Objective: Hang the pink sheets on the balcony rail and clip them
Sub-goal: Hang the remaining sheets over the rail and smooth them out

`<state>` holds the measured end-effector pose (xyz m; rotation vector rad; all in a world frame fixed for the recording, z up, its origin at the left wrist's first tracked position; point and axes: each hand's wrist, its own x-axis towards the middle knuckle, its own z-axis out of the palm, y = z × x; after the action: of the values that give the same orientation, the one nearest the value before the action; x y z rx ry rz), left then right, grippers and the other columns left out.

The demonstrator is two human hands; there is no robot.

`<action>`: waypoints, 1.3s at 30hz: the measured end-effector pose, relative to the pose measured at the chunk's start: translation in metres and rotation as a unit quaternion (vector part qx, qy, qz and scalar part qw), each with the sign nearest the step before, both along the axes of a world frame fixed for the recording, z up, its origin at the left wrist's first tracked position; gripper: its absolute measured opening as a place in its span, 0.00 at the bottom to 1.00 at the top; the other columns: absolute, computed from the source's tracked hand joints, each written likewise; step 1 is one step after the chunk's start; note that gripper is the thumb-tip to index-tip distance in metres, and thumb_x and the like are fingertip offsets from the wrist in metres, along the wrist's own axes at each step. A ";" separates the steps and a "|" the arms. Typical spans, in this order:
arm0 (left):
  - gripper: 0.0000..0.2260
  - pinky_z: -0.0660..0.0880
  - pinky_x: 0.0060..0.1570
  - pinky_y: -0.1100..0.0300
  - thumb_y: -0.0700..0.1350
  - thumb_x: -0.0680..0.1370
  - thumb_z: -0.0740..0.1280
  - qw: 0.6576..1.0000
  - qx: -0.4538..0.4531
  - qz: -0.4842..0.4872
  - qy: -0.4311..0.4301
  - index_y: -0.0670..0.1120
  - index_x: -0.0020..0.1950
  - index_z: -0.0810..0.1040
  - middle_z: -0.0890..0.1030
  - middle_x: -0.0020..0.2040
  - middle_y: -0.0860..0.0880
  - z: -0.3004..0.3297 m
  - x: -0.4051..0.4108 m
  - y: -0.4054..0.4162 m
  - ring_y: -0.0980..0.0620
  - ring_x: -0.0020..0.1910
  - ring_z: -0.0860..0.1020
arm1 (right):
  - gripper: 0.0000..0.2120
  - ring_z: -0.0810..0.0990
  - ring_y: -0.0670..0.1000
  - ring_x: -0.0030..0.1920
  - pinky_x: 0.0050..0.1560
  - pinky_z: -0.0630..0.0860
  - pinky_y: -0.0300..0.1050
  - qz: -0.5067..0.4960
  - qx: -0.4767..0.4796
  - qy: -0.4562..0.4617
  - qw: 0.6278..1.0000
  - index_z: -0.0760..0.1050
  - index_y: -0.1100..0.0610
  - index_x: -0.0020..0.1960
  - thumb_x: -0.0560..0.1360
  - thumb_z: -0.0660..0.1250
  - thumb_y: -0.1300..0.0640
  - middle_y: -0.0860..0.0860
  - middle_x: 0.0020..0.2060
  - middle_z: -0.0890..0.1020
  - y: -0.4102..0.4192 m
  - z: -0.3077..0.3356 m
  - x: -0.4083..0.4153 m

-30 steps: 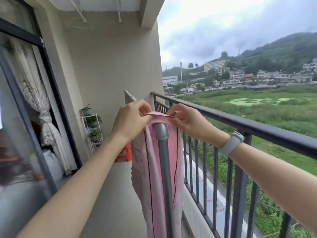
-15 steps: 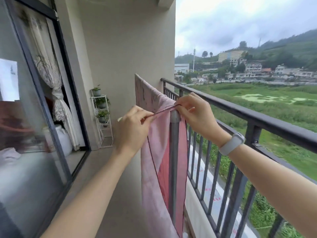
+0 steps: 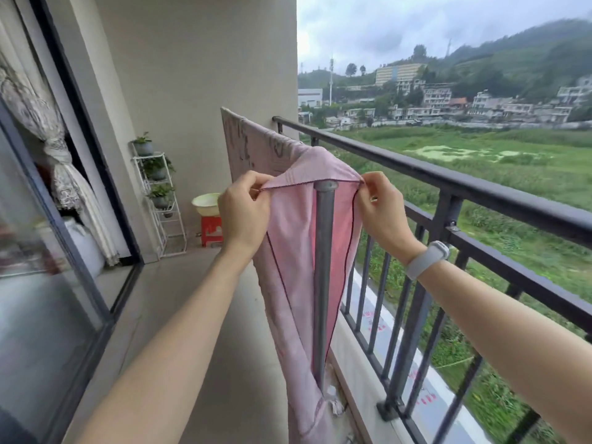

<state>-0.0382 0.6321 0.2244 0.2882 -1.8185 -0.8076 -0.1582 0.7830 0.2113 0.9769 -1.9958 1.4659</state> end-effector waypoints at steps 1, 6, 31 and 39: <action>0.05 0.69 0.37 0.64 0.36 0.72 0.65 1.000 -0.002 0.016 0.012 0.43 0.43 0.80 0.80 0.38 0.50 0.006 0.002 -0.006 0.54 0.36 0.75 | 0.07 0.72 0.50 0.40 0.38 0.65 0.35 -0.008 -0.001 0.012 1.000 0.72 0.64 0.50 0.77 0.56 0.64 0.53 0.40 0.76 -0.001 0.011 0.001; 0.06 0.72 0.41 0.56 0.38 0.72 0.63 0.991 0.007 0.091 0.098 0.44 0.43 0.79 0.80 0.41 0.47 0.020 0.027 -0.027 0.52 0.38 0.74 | 0.07 0.72 0.50 0.38 0.39 0.67 0.42 0.018 -0.023 0.108 0.994 0.71 0.64 0.51 0.77 0.56 0.63 0.51 0.39 0.75 -0.022 0.061 0.026; 0.06 0.64 0.35 0.74 0.36 0.74 0.66 0.995 -0.089 -0.034 -0.034 0.40 0.37 0.71 0.68 0.31 0.60 -0.072 0.052 0.034 0.57 0.31 0.67 | 0.07 0.68 0.43 0.31 0.33 0.64 0.32 -0.011 -0.063 0.019 0.998 0.74 0.64 0.45 0.75 0.57 0.67 0.50 0.33 0.74 0.016 -0.004 0.032; 0.07 0.73 0.39 0.61 0.48 0.74 0.65 0.974 -0.128 -0.130 -0.132 0.46 0.43 0.79 0.72 0.41 0.58 -0.101 0.048 0.047 0.57 0.38 0.74 | 0.07 0.77 0.50 0.36 0.41 0.77 0.51 0.026 0.040 -0.009 0.999 0.75 0.61 0.52 0.77 0.60 0.61 0.49 0.36 0.79 0.041 -0.064 0.032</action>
<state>0.0102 0.6790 0.1236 -0.0131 -2.2180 -0.7273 -0.1263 0.8244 0.1473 1.0604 -2.0714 1.4366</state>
